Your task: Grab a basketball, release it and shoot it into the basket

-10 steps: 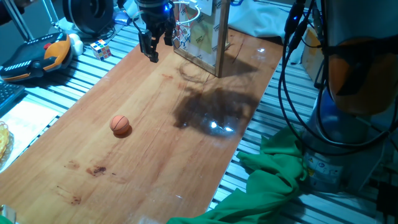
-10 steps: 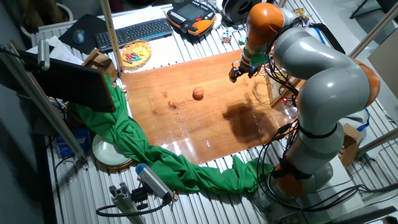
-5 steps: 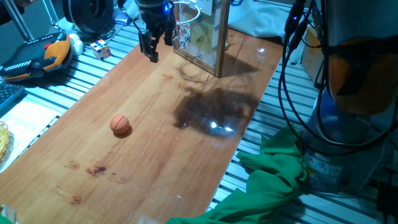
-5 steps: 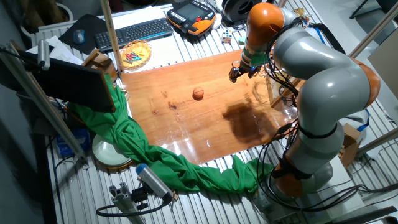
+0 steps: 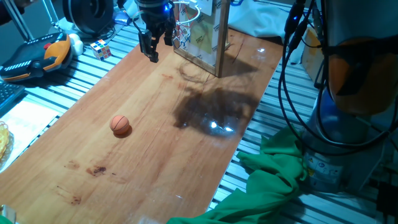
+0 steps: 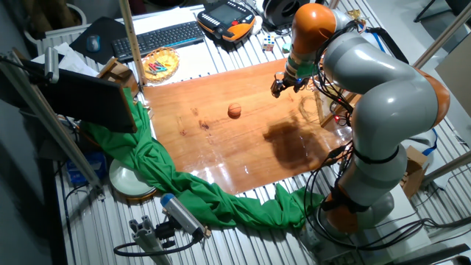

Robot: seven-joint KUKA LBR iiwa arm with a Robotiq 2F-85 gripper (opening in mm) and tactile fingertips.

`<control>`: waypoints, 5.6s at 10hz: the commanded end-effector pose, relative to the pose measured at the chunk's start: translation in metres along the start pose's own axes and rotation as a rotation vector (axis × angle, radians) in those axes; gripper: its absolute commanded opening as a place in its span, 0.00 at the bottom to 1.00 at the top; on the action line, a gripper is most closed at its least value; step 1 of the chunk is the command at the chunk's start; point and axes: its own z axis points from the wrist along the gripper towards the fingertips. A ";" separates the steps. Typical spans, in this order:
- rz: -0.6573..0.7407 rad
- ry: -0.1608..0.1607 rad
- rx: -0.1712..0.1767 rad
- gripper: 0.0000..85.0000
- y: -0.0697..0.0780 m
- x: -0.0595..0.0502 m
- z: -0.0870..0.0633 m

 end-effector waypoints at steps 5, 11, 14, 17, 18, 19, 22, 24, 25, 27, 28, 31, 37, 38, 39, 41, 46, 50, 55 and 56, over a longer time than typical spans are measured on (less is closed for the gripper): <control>0.021 -0.032 -0.026 0.01 -0.001 -0.001 -0.002; 0.021 -0.034 -0.025 0.01 0.008 -0.009 0.005; 0.021 -0.035 -0.019 0.01 0.023 -0.017 0.015; 0.024 -0.028 -0.032 0.01 0.042 -0.023 0.028; 0.026 -0.029 -0.032 0.01 0.047 -0.024 0.033; 0.026 -0.032 -0.040 0.01 0.051 -0.025 0.040; 0.024 -0.047 -0.039 0.01 0.064 -0.027 0.058; 0.018 -0.048 -0.014 0.01 0.072 -0.029 0.063; 0.018 -0.048 -0.014 0.01 0.075 -0.030 0.065; 0.027 -0.058 -0.014 0.01 0.086 -0.027 0.074; 0.031 -0.065 -0.001 0.01 0.094 -0.025 0.078; 0.045 -0.072 0.031 0.01 0.112 -0.020 0.086; 0.087 -0.079 0.014 0.01 0.117 -0.026 0.103; 0.094 -0.083 0.002 0.01 0.117 -0.027 0.106; 0.093 -0.086 -0.016 0.01 0.118 -0.028 0.108; 0.080 -0.076 -0.031 0.01 0.119 -0.028 0.109; 0.060 -0.072 -0.031 0.01 0.118 -0.029 0.111; 0.017 -0.045 -0.029 0.01 0.118 -0.029 0.111; 0.049 -0.043 0.031 0.01 0.130 -0.037 0.112; 0.055 -0.044 0.017 0.01 0.135 -0.041 0.114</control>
